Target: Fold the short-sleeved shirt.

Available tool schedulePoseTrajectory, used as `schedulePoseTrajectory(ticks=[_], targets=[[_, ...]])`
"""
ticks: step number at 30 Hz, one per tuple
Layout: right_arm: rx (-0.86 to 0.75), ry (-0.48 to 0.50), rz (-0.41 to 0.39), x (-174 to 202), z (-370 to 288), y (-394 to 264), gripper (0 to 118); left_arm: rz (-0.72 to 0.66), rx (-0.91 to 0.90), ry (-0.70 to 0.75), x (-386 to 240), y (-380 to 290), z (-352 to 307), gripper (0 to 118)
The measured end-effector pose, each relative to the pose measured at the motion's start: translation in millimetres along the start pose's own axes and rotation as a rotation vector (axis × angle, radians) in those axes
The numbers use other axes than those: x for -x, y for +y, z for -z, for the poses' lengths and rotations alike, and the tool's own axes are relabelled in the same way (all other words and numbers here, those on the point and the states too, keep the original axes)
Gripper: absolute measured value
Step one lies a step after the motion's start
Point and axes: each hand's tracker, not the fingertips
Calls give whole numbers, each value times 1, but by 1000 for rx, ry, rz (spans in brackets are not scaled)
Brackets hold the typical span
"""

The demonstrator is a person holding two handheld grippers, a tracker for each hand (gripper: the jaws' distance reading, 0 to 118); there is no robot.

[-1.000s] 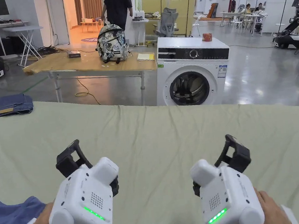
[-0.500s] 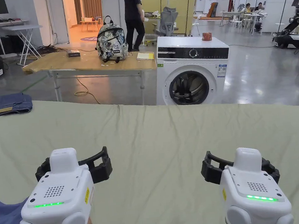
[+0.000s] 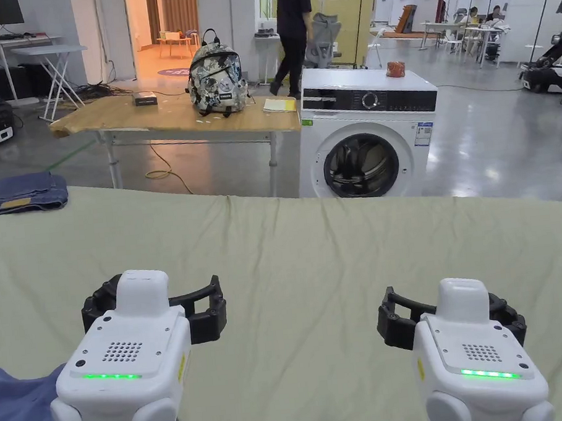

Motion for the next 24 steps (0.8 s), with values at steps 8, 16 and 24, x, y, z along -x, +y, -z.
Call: schedulePoseTrajectory(ticks=[8, 16, 24], targets=[[-10, -6, -17, 4, -4, 2, 107, 0, -4, 40, -6, -4, -2, 62], [-38, -25, -70, 15, -11, 2, 10, 5, 16, 57, -7, -2, -8, 2], [-13, -56, -17, 11, -11, 1, 0, -5, 42, 71, -1, -3, -8, 0]])
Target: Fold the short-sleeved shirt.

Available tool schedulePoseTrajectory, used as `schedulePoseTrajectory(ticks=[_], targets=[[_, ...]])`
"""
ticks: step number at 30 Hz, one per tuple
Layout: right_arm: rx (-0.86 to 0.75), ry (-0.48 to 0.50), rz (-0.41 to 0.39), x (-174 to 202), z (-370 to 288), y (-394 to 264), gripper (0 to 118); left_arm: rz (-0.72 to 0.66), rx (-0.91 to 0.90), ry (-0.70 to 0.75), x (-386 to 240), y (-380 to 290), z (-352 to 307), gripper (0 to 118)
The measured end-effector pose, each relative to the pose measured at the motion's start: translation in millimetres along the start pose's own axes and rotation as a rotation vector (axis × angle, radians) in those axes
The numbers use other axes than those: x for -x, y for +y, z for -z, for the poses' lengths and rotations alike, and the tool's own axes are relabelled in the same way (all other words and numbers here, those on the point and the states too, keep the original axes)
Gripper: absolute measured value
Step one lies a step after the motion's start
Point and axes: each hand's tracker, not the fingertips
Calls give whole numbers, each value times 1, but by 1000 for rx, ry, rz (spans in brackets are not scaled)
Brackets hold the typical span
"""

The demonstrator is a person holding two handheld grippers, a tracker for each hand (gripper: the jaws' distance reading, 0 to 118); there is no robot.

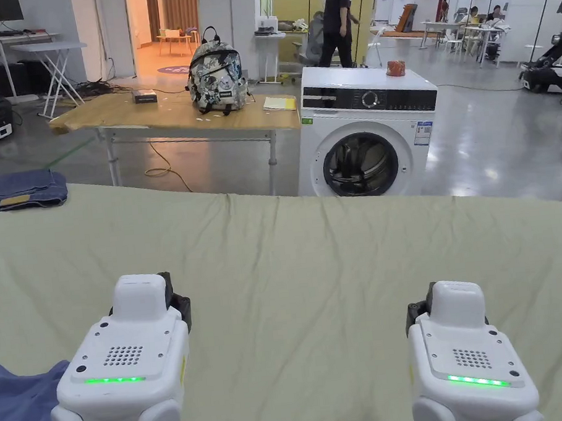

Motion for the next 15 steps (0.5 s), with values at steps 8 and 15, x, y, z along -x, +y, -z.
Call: schedulePoseTrajectory(ticks=[8, 15], targets=[[15, 38, -14, 5, 0, 4, 0, -32, 69, -18, 34, 2, 1, 0], [12, 101, -47, 22, 0, 7, 0, -70, 217, 38, 127, 1, -10, 0]])
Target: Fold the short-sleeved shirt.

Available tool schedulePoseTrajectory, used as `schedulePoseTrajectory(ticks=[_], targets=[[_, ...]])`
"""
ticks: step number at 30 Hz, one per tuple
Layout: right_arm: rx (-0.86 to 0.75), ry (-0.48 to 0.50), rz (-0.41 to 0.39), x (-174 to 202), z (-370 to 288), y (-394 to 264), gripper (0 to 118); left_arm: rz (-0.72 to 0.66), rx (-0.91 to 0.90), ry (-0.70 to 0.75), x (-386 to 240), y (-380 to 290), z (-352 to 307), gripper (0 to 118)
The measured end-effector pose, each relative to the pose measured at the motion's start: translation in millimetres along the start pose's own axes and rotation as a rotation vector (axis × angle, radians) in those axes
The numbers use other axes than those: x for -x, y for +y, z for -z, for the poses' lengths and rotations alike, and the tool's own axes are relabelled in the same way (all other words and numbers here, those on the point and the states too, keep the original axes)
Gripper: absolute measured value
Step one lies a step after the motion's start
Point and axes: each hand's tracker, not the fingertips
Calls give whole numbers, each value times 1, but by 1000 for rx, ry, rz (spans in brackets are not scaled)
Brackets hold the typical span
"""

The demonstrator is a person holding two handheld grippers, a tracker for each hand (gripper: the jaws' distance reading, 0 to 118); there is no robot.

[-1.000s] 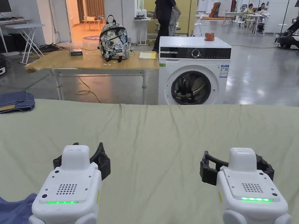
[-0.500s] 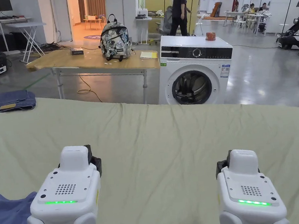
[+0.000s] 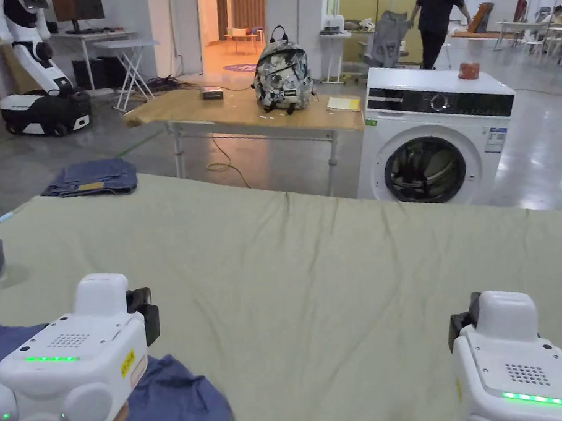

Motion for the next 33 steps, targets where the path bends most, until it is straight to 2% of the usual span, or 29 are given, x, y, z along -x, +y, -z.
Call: schedulePoseTrajectory(ticks=[10, 16, 18, 19, 20, 21, 22, 23, 29, 31, 32, 33], targets=[[43, 84, -31, 30, 10, -16, 0, -4, 338, 87, 132, -24, -4, 0], [81, 100, -35, 35, 14, -25, 0, -53, 591, 48, 173, -55, 23, 0], [92, 100, -38, 34, 14, -26, 0, -54, 598, 74, 181, -67, 26, 0], [97, 101, -38, 34, 14, -27, 0, -54, 593, 67, 185, -72, 29, 9], [99, 101, -38, 33, 14, -28, 0, -56, 597, 79, 185, -74, 33, 29], [99, 100, -41, 33, 13, -29, 0, -62, 618, 85, 187, -76, 37, 59], [99, 98, -46, 32, 12, -30, 0, -77, 640, 75, 182, -74, 38, 74], [100, 96, -50, 32, 12, -30, 0, -91, 653, 62, 183, -76, 42, 80], [119, 92, -46, 29, 14, -34, 0, -72, 767, 109, 187, -103, 80, 80], [123, 92, -51, 29, 14, -35, 0, -53, 761, 123, 177, -106, 75, 80], [124, 94, -54, 30, 13, -36, 0, -38, 745, 129, 174, -105, 73, 78], [125, 94, -55, 30, 13, -36, 0, -23, 727, 129, 172, -105, 70, 67]])
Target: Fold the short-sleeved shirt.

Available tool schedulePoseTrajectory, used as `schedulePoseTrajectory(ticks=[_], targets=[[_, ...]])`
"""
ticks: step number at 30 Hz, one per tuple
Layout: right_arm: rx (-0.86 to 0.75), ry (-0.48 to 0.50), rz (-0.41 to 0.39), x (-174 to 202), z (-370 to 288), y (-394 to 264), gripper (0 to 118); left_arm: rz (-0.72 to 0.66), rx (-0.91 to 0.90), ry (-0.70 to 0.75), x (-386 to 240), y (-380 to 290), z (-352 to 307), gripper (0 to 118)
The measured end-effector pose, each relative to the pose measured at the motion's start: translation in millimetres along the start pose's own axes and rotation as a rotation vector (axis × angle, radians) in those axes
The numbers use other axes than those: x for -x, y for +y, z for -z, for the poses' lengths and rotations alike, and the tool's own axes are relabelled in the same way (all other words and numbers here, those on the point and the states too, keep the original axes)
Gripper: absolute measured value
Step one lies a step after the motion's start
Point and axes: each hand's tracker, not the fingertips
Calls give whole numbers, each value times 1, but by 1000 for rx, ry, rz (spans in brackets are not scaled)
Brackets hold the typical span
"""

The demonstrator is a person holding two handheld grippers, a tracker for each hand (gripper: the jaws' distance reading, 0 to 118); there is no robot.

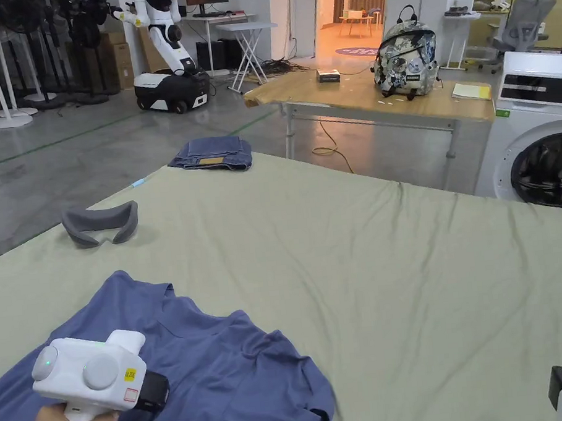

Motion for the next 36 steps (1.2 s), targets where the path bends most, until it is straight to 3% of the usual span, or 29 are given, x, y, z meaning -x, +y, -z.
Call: schedulePoseTrajectory(ticks=[2, 3, 4, 15, 17, 22, 28, 36], targets=[[4, 1, -1, 0, 0, -1, 0, 7, -35, -20, 4, -4, 1, 29], [5, 1, -1, 1, 0, -2, 0, 5, -37, -6, 3, -5, 0, 3], [7, 3, -2, 1, 0, -2, 0, 3, -40, -2, 4, -5, 1, 0], [19, -2, 6, 2, -1, -6, 0, -101, -185, -120, 18, -3, -25, 0], [16, -5, 8, 0, -2, -4, 0, -88, -279, -80, 15, 5, -50, 0], [2, -12, 17, -7, -7, 2, 0, -122, -379, -152, 7, 28, -88, 0], [-26, -28, 26, -20, -15, 12, 0, -84, -548, -221, -20, 64, -154, 0], [-54, -61, 40, -41, -27, 19, 0, 80, -680, -354, -102, 113, -217, 0]])
